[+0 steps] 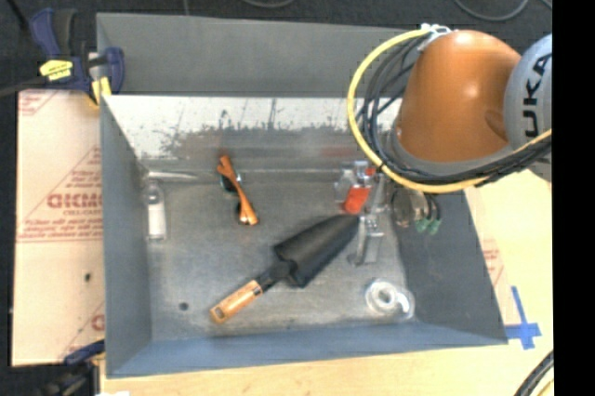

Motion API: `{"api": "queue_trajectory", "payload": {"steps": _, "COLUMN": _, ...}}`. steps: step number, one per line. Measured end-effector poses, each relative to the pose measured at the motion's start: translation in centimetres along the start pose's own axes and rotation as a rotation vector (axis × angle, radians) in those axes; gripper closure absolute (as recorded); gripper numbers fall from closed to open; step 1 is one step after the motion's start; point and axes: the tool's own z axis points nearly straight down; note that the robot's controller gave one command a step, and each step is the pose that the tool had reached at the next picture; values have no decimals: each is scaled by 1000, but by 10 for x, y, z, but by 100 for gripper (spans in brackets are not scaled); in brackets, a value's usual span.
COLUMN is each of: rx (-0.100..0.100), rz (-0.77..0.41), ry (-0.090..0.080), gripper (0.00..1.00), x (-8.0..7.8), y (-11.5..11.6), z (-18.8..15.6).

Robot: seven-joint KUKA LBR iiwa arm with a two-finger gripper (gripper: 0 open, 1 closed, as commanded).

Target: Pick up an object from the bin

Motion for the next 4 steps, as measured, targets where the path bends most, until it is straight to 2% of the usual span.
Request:
{"api": "queue_trajectory", "payload": {"steps": 1, "rx": -1, "rz": -139, "ry": 2, "gripper": 0, "x": -3, "y": 7, "z": 41}}
{"api": "queue_trajectory", "payload": {"steps": 2, "rx": 2, "rz": -363, "ry": -4, "gripper": 0, "x": -20, "y": 5, "z": 59}}
{"api": "queue_trajectory", "payload": {"steps": 3, "rx": 0, "rz": -313, "ry": -9, "gripper": 0, "x": -30, "y": 11, "z": 112}}
{"api": "queue_trajectory", "payload": {"steps": 4, "rx": 4, "rz": -527, "ry": -8, "gripper": 100, "x": -27, "y": 37, "z": 171}}
